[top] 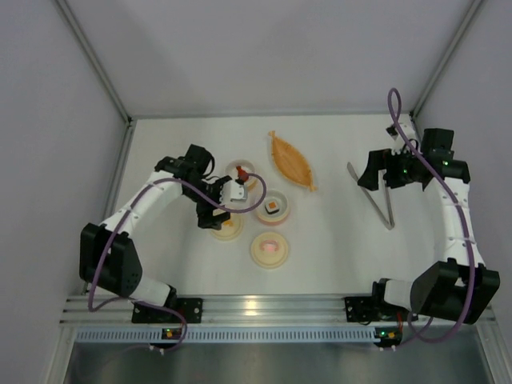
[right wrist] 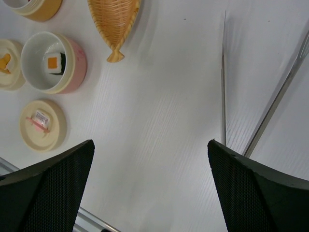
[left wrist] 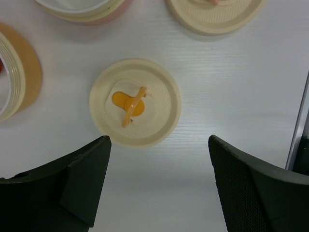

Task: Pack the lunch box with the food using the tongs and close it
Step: Pick up the box lid from the center of the board.

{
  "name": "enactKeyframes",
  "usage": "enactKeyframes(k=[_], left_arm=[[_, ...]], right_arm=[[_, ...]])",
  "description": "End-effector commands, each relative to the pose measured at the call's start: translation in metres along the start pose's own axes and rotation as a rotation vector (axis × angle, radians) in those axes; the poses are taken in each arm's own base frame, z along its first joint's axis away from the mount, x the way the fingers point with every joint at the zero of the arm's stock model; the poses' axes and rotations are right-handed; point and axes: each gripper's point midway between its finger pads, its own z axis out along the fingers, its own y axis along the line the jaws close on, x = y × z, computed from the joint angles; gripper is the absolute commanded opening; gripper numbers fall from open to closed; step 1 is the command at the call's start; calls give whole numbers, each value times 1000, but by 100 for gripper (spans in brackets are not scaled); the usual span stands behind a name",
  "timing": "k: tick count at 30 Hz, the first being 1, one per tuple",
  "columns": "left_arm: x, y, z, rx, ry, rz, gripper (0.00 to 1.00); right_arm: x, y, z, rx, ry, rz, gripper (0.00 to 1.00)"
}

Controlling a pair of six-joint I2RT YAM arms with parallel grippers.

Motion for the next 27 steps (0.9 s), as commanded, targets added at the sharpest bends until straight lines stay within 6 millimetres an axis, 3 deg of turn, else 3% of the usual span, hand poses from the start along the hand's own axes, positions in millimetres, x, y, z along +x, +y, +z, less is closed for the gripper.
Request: enactKeyframes(k=[1,14,19,27], left_arm=[[1,22,13,-41,53,98,87],[13,47,53,-17,112,159,79],[22,41,63,-1,116,164,74],[42,29,77,34,143,175,57]], right_arm=[[-1,16,-8,-35,-18,1,99],[8,15,1,-49,-12,31,99],[17,8,10,-37,19,43,99],[20,8,18,-65,39,78,99]])
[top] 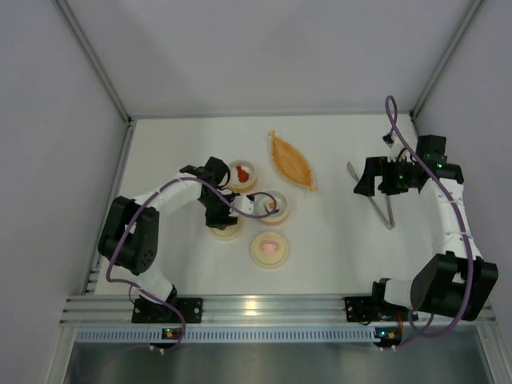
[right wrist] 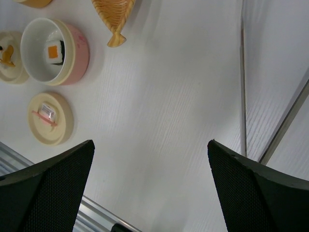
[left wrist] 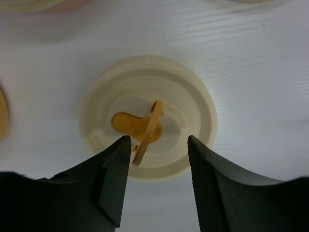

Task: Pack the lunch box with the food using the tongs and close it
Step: Pick up the box lid from the center of the board.

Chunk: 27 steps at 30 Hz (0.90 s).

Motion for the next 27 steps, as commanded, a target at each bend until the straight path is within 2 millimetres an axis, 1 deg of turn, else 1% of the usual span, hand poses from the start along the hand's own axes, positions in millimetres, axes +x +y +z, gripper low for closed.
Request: enactKeyframes(k=[1,6,7,9,10,12,13,14,16,17,18,19,20,22,23,25,26,27], left_arm=[[-4,5,5,-14,-25,49,56],[-8,6,8,-21,-47,17,46],[-9,7,8,-31,-47,-18,40],[-12,10,4,-50,-50,-55,33],[-12,10,3,-51,-51,-69,25],[-14,5,-4,-55,-52,-85,19],[-13,2,-6,-54,-47,-91,14],[-14,-2,-13,-64,-49,-89,12],[-10,-11,-17,-64,-40,-93,7],[-11,-13,-25,-87,-40,-86,2],[-9,-19,-28,-80,-29,-97,0],[-10,-21,-33,-89,-25,-107,0],[-12,-20,-44,-119,-24,-114,0],[-16,-26,-58,-124,-21,-191,0],[-25,-16,-76,-167,-31,-209,0],[-32,-14,-97,-191,-15,-343,0],[-42,4,-115,-251,-24,-369,0],[-43,12,-125,-300,-13,-457,0]], right_arm=[[-7,6,5,-34,-21,-12,100],[-8,6,3,-32,-28,-10,99],[-7,7,3,-33,-28,-9,99],[-7,8,2,-34,-31,-10,99],[-8,9,1,-33,-34,-13,99],[-8,9,-1,-30,-41,-14,99],[-8,10,-1,-30,-41,-14,99],[-8,10,-2,-29,-46,-18,99],[-9,11,-2,-30,-47,-18,99],[-10,10,-3,-29,-49,-18,99],[-11,11,-4,-28,-53,-20,99],[-11,11,-3,-28,-52,-19,99],[-11,11,-4,-28,-54,-21,99],[-12,12,-4,-30,-55,-23,99],[-12,12,-5,-28,-58,-22,99],[-12,13,-5,-30,-62,-24,99],[-11,13,-5,-31,-60,-22,99],[-10,13,-5,-31,-61,-23,99]])
